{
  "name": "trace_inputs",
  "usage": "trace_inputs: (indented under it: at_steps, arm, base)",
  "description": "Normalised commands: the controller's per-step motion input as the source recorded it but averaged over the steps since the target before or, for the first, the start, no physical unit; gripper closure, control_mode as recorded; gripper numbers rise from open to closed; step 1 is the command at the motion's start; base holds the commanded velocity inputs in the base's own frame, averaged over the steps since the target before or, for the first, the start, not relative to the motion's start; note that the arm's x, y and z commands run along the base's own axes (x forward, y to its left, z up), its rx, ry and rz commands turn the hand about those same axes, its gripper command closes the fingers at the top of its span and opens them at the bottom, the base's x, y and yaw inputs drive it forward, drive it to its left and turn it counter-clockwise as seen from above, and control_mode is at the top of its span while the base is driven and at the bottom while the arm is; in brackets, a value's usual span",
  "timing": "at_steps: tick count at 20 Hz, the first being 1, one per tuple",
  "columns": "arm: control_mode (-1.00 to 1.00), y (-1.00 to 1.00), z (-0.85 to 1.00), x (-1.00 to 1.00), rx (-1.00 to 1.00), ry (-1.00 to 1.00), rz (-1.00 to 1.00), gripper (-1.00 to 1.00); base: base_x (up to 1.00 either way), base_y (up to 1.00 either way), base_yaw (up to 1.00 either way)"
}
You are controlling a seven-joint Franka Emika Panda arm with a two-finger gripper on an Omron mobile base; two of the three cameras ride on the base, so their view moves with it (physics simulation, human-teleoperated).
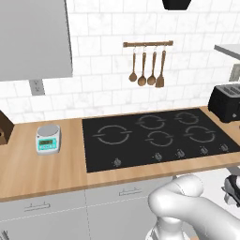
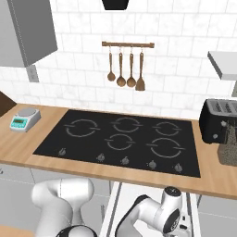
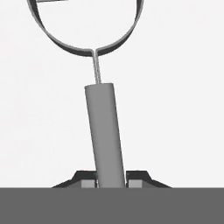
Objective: Pick the peeler from the drawer and place it on the counter.
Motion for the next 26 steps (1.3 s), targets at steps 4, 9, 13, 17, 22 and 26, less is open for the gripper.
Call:
trace_inputs:
  at_steps: [4, 9, 13, 17, 22, 26]
  arm:
    - [-1.00, 0.00, 0.01, -0.15, 0.00, 0.00, 0.00, 1.00]
    - [-1.00, 0.00, 0.69, -0.49, 0.00, 0.00, 0.00, 1.00]
    - [-1.00, 0.00, 0.99, -0.50, 0.00, 0.00, 0.01, 1.00]
    - [-1.00, 0.15, 0.72, -0.71, 0.00, 0.00, 0.00, 1.00]
    - [-1.00, 0.55, 0.92, -0.17, 0.00, -0.05, 0.00, 1.00]
    - [-1.00, 0.58, 0.98, 0.19, 0.01, -0.07, 0.00, 1.00]
  base:
    - [0.00, 0.00, 0.00]
    - [0.00, 0.00, 0.00]
    - [0.00, 0.00, 0.00]
    - [0.00, 0.00, 0.00]
    - [0.00, 0.00, 0.00]
    - [0.00, 0.00, 0.00]
